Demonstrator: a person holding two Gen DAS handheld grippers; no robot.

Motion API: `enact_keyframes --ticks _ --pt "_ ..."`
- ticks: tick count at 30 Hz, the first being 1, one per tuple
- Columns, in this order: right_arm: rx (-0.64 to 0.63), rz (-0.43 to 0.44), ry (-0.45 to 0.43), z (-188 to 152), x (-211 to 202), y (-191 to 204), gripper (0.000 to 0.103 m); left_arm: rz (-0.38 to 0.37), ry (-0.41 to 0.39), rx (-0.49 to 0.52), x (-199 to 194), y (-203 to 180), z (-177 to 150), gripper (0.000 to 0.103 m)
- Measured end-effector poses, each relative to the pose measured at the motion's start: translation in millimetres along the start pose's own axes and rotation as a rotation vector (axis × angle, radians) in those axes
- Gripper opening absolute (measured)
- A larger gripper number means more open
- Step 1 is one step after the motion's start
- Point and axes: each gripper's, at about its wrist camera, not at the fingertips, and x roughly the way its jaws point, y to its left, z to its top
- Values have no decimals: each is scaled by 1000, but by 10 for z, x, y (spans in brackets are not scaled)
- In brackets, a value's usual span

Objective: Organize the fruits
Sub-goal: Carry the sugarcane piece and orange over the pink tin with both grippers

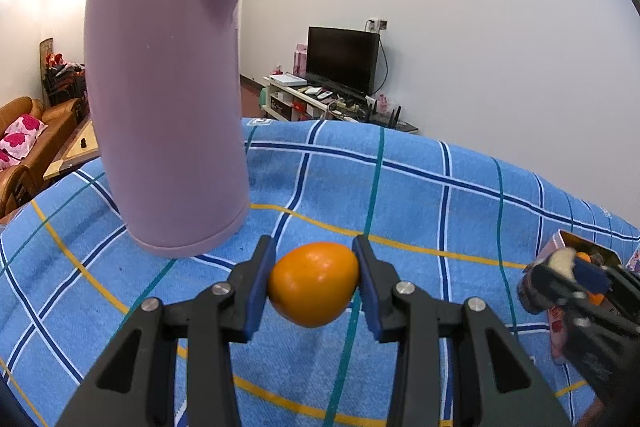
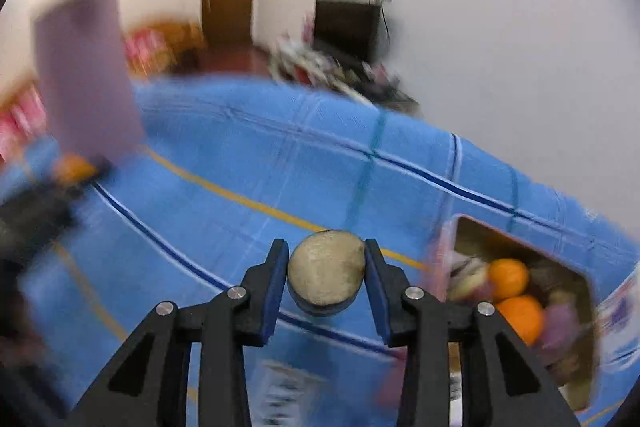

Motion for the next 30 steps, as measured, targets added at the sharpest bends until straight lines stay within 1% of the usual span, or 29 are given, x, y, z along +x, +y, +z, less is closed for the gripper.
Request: enact_keyframes --ticks 4,7,8,10,14,19,24,30 --pt "86 79 -126 -129 -255 22 40 13 -6 14 4 -26 -25 42" --pt "126 83 -176 -258 -320 24 40 22 -12 33 3 -64 -47 42" --pt "133 74 -184 -343 -390 -20 40 23 -14 40 0 -79 -52 42" --pt "134 40 -189 -415 -395 -20 40 23 -24 59 -20 -119 -61 42" --pt "145 7 -210 -462 -486 36 40 38 -61 87 -96 -171 -73 42" --pt "135 -8 -220 -509 -541 6 40 50 -92 108 -174 -217 -94 42" --pt "111 -22 -240 -553 -676 -12 40 52 -107 123 -245 -258 -123 42" --pt "91 -36 -246 -570 -696 46 40 50 -123 138 -320 -312 -164 42"
